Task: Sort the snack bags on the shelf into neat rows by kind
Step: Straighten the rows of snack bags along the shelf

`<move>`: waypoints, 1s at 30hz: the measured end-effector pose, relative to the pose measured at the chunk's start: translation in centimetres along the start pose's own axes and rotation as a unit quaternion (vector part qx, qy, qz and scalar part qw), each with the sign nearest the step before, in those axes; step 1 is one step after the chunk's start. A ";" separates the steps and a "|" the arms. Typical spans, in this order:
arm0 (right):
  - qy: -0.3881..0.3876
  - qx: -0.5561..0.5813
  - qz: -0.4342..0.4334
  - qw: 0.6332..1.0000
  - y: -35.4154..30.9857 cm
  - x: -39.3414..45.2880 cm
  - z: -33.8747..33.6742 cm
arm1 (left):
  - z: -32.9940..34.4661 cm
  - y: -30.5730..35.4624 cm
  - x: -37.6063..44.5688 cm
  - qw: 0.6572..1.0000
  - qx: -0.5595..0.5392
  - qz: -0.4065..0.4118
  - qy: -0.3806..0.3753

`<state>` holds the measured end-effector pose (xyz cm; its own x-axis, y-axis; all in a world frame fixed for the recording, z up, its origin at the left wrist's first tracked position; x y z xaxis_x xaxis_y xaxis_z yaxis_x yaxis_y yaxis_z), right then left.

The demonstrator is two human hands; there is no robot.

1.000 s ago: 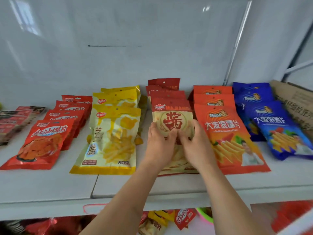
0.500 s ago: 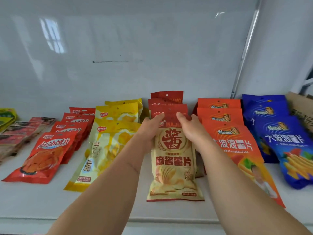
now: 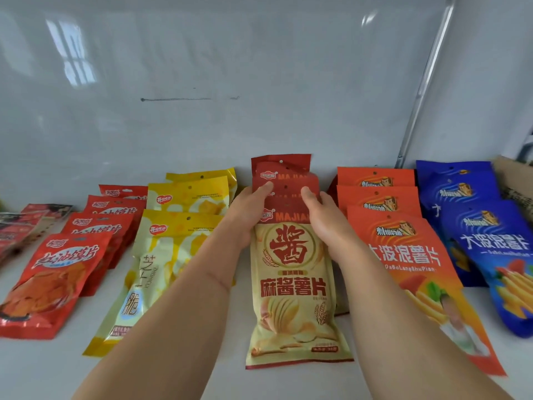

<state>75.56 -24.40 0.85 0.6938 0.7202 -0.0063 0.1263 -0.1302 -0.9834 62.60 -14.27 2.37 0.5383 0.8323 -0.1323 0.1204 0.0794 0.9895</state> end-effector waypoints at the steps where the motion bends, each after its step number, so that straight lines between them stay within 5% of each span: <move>1: 0.001 0.000 -0.004 1.000 -0.1 0.0 0.0 | 0.2 0.0 -0.2 1.000 0.014 0.010 0.003; 5: 0.006 -0.049 -0.035 0.998 -1.1 0.3 -0.2 | 0.3 1.6 -1.9 0.975 0.183 0.095 0.081; 9: 0.016 -0.120 -0.120 0.985 -3.0 1.5 -0.2 | 0.9 0.7 -8.9 0.852 0.447 0.225 0.155; 12: 0.004 -0.275 -0.148 0.950 -3.9 2.3 0.5 | 3.1 -5.2 -15.4 0.744 0.585 0.285 0.150; 14: -0.016 -0.366 -0.156 0.917 -4.0 2.7 1.0 | 4.1 -8.2 -16.6 0.707 0.634 0.288 0.125; 19: -0.055 -0.448 -0.156 0.879 -4.0 3.8 1.4 | 4.0 -9.0 -15.0 0.677 0.665 0.292 0.118; 30: -0.077 -0.466 -0.155 0.868 -3.7 6.4 2.8 | 4.4 -9.4 -12.4 0.705 0.650 0.272 0.079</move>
<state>77.53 -17.43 3.95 0.4312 0.8917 0.1373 0.8580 -0.3582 -0.3683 58.46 -27.70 -5.54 0.7123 0.6042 0.3572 0.6502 -0.7597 -0.0117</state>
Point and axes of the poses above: each hand's wrist, its own x-axis towards the middle knuckle, its own z-axis out of the palm, y = z × x, the point moved 3 cm from there along x, towards the middle knuckle, and after that the axes turned 8 degrees about x, right-handed, at the moved point
